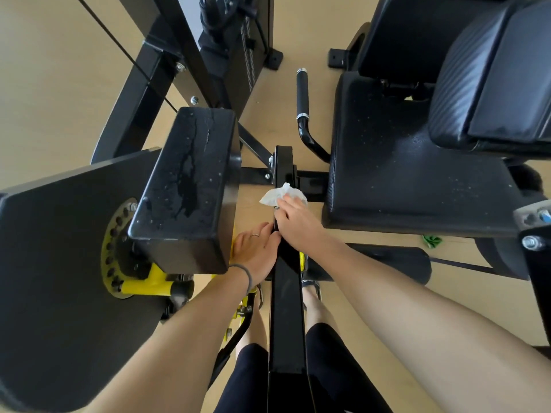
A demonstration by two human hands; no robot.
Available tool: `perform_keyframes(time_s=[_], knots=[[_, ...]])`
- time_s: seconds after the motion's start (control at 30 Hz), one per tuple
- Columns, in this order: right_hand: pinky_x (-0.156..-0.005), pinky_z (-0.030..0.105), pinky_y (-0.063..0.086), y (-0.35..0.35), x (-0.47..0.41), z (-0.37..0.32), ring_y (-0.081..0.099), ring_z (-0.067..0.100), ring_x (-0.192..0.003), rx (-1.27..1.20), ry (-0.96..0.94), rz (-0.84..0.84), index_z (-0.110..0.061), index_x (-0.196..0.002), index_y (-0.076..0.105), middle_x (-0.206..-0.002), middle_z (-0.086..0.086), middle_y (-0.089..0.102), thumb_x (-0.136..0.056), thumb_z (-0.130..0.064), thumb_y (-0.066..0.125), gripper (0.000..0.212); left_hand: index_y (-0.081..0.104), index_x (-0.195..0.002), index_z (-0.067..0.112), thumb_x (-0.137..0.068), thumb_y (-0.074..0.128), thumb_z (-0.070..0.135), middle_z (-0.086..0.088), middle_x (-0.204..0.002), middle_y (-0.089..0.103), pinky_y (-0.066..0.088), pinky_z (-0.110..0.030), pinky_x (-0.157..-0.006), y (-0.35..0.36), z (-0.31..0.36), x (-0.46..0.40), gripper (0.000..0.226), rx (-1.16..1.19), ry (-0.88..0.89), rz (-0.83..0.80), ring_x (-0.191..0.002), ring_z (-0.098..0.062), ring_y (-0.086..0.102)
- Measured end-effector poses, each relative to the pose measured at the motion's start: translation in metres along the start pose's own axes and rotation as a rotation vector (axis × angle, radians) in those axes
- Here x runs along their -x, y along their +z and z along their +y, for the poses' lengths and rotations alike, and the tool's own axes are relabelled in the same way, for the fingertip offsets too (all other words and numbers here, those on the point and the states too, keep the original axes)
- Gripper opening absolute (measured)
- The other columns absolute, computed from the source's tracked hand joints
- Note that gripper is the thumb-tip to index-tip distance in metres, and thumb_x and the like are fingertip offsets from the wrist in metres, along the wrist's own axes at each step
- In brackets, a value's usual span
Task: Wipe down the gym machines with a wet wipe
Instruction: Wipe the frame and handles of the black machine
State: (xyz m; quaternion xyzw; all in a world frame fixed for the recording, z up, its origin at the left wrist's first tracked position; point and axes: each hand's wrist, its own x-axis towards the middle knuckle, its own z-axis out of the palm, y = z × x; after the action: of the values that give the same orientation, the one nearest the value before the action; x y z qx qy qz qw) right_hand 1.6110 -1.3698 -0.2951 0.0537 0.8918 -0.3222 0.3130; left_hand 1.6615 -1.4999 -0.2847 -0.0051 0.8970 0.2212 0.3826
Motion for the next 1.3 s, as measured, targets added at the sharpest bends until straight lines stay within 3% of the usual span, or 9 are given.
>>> perform_keyframes(time_s=[0.07,0.17,0.27,0.43,0.57,0.77,0.93,1.07,1.3], knots=[[-0.125,0.038,0.012,-0.006,0.013,-0.009,0.024,0.029,-0.152,0.072,-0.074,-0.156,0.000,-0.149,0.044,-0.161,0.016,0.036,-0.110,-0.018,0.031,0.045,0.047,-0.133,0.028,-0.104,0.023,0.027,0.009,-0.132,0.046,0.026,-0.031,-0.107,-0.002,0.001,0.005,0.038,0.051,0.021,0.036,-0.129,-0.016,0.041],[-0.115,0.043,0.034,-0.021,0.044,-0.013,0.043,0.030,-0.135,0.035,-0.144,-0.199,-0.006,-0.131,0.057,-0.140,0.013,0.054,-0.109,-0.018,0.028,0.039,0.038,-0.143,0.026,-0.101,0.023,0.032,0.006,-0.141,0.043,0.024,-0.035,-0.117,-0.006,-0.002,0.028,0.044,0.265,0.004,-0.011,-0.134,-0.018,0.036],[-0.104,0.028,0.042,-0.030,0.089,-0.017,0.056,0.019,-0.123,-0.020,-0.169,-0.227,-0.014,-0.129,0.063,-0.134,0.004,0.062,-0.109,-0.021,0.032,0.038,0.026,-0.155,0.022,-0.104,0.033,0.029,0.005,-0.156,0.030,0.021,-0.038,-0.121,-0.009,-0.004,0.057,0.052,0.394,0.019,0.022,-0.143,-0.016,0.027],[-0.106,0.036,0.045,-0.039,0.129,-0.041,0.061,0.020,-0.117,-0.040,-0.093,-0.329,-0.007,-0.117,0.071,-0.126,0.009,0.069,-0.107,-0.027,0.034,0.043,0.052,-0.119,0.033,-0.101,0.052,0.022,0.002,-0.121,0.058,0.047,-0.031,-0.094,-0.024,0.011,0.088,0.021,0.838,-0.165,0.071,-0.113,-0.018,0.056],[-0.079,0.035,0.045,-0.050,0.139,-0.058,0.060,0.021,-0.080,-0.370,0.208,-0.280,-0.006,-0.082,0.063,-0.082,0.011,0.063,-0.104,-0.038,0.043,0.044,0.057,-0.096,0.026,-0.099,0.054,0.024,0.003,-0.097,0.065,0.051,-0.036,-0.083,-0.049,0.027,0.110,0.004,0.708,-0.244,0.089,-0.088,-0.017,0.060],[-0.100,0.044,0.055,-0.082,0.161,-0.072,0.069,0.029,-0.108,-0.958,0.317,-0.187,-0.007,-0.111,0.072,-0.110,0.016,0.074,-0.099,-0.025,0.060,0.025,0.059,-0.121,0.007,-0.102,0.047,0.013,-0.015,-0.114,0.069,0.057,-0.034,-0.093,-0.097,0.068,0.145,0.023,1.331,-0.291,-0.013,-0.095,-0.021,0.074],[-0.094,0.044,0.053,-0.112,0.185,-0.109,0.066,0.029,-0.104,-0.881,0.133,-0.027,-0.011,-0.092,0.071,-0.100,0.011,0.071,-0.093,-0.022,0.070,0.010,0.068,-0.118,0.012,-0.105,0.046,0.019,-0.008,-0.109,0.074,0.058,-0.033,-0.089,-0.145,0.066,0.195,0.026,1.319,-0.112,0.018,-0.097,-0.020,0.073],[-0.080,0.021,0.053,-0.125,0.195,-0.163,0.065,0.014,-0.092,-0.724,-0.186,0.142,-0.017,-0.092,0.069,-0.091,0.000,0.069,-0.092,-0.022,0.072,0.007,0.070,-0.106,0.010,-0.103,0.051,0.018,-0.009,-0.096,0.072,0.060,-0.030,-0.071,-0.182,0.039,0.231,0.021,1.172,-0.079,0.227,-0.077,-0.019,0.067],[-0.108,0.031,0.045,-0.088,0.180,-0.185,0.050,0.019,-0.122,0.241,-0.813,0.182,-0.005,-0.120,0.064,-0.123,0.006,0.059,-0.099,-0.019,0.058,0.026,0.058,-0.114,0.029,-0.100,0.054,0.027,0.009,-0.101,0.065,0.055,-0.027,-0.078,-0.198,0.001,0.235,0.015,0.855,-0.119,0.622,-0.092,-0.008,0.065]])
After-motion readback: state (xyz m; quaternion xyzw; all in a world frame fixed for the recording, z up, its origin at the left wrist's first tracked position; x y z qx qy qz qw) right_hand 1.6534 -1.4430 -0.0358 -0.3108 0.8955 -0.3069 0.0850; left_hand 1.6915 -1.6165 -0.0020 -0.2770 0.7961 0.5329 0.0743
